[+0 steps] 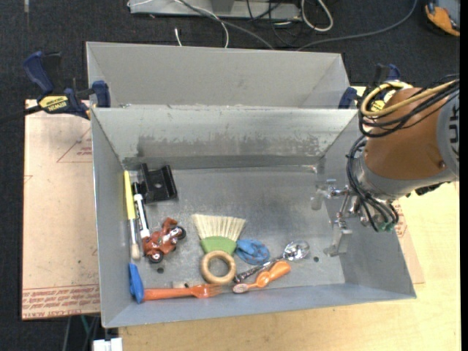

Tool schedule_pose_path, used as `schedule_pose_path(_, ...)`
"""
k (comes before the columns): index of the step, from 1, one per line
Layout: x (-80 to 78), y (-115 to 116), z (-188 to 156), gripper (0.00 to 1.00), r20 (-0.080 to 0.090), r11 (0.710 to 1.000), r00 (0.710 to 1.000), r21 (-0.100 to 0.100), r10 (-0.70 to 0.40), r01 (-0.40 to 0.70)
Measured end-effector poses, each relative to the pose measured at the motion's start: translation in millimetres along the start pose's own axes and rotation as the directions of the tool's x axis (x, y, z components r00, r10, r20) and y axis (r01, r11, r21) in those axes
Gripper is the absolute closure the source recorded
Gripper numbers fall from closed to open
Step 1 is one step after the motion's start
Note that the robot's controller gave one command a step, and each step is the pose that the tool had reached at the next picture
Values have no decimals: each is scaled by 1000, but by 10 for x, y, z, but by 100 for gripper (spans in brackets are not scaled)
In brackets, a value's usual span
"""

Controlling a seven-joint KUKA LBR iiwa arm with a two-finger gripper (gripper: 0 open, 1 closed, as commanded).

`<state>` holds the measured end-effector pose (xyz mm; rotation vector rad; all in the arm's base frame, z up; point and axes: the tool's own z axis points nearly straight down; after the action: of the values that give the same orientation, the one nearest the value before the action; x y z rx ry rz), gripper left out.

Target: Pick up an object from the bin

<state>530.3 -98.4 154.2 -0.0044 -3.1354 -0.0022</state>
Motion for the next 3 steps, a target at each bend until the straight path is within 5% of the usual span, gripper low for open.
schedule_pose_path(1, -19, 4, -39, 0, 7, 1000, 1000, 1, -3, 3)
schedule_pose_path(2, 140, 588, 713, 0, 6, 844, 844, 4, -536, 536)
schedule_pose_path(3, 84, 476, 129, 0, 11, 975, 975, 3, -224, 224)
